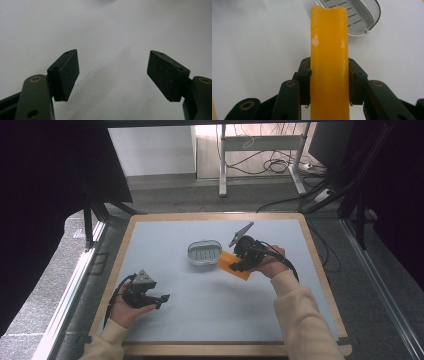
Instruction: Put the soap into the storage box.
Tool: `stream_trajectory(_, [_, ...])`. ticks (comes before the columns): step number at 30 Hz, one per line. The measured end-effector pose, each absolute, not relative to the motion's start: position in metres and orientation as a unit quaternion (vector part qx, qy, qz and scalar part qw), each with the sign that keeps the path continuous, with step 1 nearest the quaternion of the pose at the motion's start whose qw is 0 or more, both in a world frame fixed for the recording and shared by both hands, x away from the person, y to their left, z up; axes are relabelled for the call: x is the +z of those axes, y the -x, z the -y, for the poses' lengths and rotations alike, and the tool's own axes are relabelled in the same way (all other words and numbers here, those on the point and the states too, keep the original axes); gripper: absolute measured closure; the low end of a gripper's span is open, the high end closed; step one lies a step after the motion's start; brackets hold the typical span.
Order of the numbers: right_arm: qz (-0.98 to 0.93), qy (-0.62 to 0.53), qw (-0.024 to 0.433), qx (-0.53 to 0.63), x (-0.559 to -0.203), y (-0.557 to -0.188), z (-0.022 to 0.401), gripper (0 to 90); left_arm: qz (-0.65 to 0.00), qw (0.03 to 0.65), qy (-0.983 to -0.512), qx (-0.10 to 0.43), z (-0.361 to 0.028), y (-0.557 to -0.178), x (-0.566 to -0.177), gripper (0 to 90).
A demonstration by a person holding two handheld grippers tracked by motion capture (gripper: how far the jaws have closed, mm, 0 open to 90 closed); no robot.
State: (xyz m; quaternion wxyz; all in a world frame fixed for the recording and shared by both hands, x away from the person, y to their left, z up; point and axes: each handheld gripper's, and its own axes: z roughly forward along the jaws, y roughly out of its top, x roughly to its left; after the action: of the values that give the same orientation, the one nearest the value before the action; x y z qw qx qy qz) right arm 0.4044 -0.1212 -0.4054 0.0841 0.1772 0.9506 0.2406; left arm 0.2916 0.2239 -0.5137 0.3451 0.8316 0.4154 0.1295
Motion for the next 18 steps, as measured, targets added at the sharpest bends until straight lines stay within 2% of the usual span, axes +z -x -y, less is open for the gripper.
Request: stream_trajectory(18, [-0.952, -0.172, 0.074, 0.243, -0.402, -0.424, 0.104, 61.9, -0.417, 0.346, -0.830, 0.129, -0.224, -0.291, -0.514, 25.7])
